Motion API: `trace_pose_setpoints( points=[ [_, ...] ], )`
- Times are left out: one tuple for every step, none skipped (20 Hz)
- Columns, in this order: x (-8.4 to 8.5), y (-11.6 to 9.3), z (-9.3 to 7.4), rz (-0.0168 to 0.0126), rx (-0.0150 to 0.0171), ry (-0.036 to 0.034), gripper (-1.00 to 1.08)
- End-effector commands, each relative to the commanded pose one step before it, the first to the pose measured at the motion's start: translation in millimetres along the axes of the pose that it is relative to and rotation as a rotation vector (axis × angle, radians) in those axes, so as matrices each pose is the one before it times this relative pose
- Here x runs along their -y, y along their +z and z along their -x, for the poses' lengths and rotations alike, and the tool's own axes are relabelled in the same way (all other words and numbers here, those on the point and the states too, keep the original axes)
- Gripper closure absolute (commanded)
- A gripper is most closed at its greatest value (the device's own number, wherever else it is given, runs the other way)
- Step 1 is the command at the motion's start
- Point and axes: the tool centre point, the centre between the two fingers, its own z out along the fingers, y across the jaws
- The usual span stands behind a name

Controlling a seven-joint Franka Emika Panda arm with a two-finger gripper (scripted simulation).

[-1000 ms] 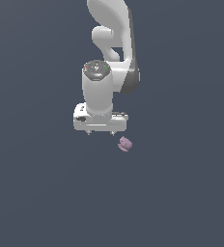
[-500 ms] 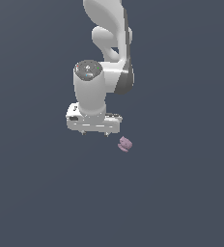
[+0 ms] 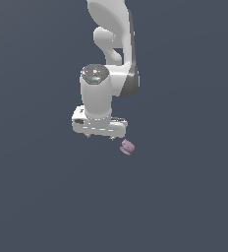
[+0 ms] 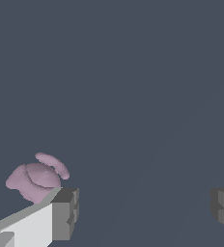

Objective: Pick up the object and move it to a goal position.

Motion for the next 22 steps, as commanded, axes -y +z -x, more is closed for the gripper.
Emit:
trace_pose_setpoints(
  points=[
    [6.69,3.23,1.24,-0.00242,0.00050,0.02876,-0.92],
    [2.99,1.51,0.67,-0.00109,0.00017,0.01406,-0.92],
    [3.18,1.62,0.79,-0.00115,0.00021,0.01510,-0.92],
    [3.39,1.73,0.92,-0.00121,0.00027,0.01612,-0.92],
    [3.58,1.84,1.07,-0.00127,0.00032,0.01716,-0.92],
    [3.75,1.96,1.23,-0.00131,0.00036,0.01823,-0.92],
    [3.92,2.07,1.40,-0.00135,0.00042,0.01931,-0.92],
    [4.07,2.18,1.59,-0.00139,0.00048,0.02035,-0.92],
    [4.08,2.22,1.73,-0.00137,0.00052,0.02072,-0.92],
    [4.02,2.22,1.85,-0.00132,0.00056,0.02074,-0.92],
    [3.94,2.22,1.97,-0.00128,0.00059,0.02076,-0.92],
    [3.87,2.22,2.08,-0.00123,0.00062,0.02077,-0.92],
    [3.78,2.22,2.19,-0.00118,0.00065,0.02080,-0.92],
    [3.71,2.22,2.30,-0.00114,0.00067,0.02081,-0.92],
    [3.62,2.22,2.40,-0.00109,0.00070,0.02084,-0.92],
    [3.53,2.21,2.50,-0.00104,0.00072,0.02085,-0.92],
    [3.45,2.21,2.60,-0.00099,0.00074,0.02085,-0.92],
    [3.35,2.21,2.69,-0.00094,0.00075,0.02089,-0.92],
    [3.26,2.21,2.79,-0.00089,0.00077,0.02089,-0.92],
    [3.16,2.21,2.88,-0.00084,0.00078,0.02091,-0.92],
    [3.05,2.21,2.96,-0.00079,0.00079,0.02094,-0.92],
    [2.96,2.20,3.04,-0.00074,0.00079,0.02094,-0.92]
  ],
)
